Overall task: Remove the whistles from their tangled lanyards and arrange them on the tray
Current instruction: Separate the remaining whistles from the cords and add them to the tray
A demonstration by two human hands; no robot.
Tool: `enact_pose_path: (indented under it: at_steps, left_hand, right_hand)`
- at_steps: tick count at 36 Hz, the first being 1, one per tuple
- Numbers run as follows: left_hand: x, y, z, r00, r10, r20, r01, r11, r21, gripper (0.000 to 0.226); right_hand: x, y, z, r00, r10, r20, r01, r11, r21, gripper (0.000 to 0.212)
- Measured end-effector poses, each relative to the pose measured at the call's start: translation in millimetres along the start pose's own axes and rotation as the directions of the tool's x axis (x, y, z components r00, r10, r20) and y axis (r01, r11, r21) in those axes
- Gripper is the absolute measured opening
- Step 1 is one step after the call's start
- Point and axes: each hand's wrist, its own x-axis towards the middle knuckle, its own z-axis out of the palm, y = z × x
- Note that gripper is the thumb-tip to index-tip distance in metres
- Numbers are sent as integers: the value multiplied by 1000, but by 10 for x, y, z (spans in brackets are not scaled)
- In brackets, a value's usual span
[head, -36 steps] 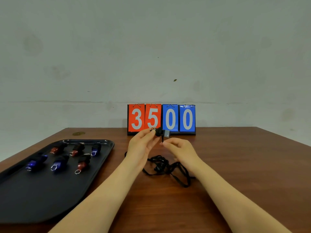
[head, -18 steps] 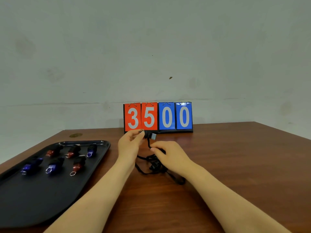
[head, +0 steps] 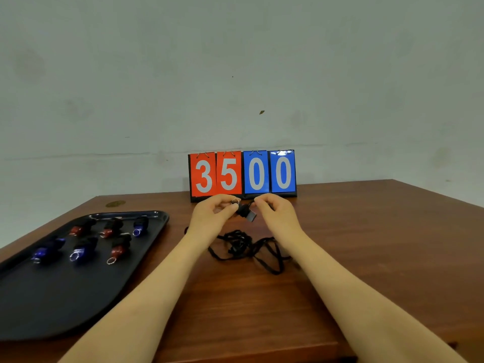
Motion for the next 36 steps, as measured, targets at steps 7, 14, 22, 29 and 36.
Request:
enact_pose_path:
  at_steps: [7,14,22,29,36]
  left_hand:
    - [-57,66,44,981,-144,128,193,760,-620,20]
    - [-63,110,66,964,-193,181,255,496,-830,18]
    - [-32,24,70,960,-244,140,246,483,-841,21]
    - [-14,-46,65,959,-263,-101,149,778,-611,23]
    - [32,-131,10,954,-172,-244,90,945,-314,16]
  right_hand:
    - [22,-84,-62,980,198,31,-198,932,303,14]
    - [27,-36,-34,980,154,125,-188,923,336,33]
    - [-15,113,92,984,-94,153,106,992,-73,15]
    - [-32,150,117,954,-129,271,227,902,-369,25]
    - [-70,109,179,910,-146,388,304,871,-385,23]
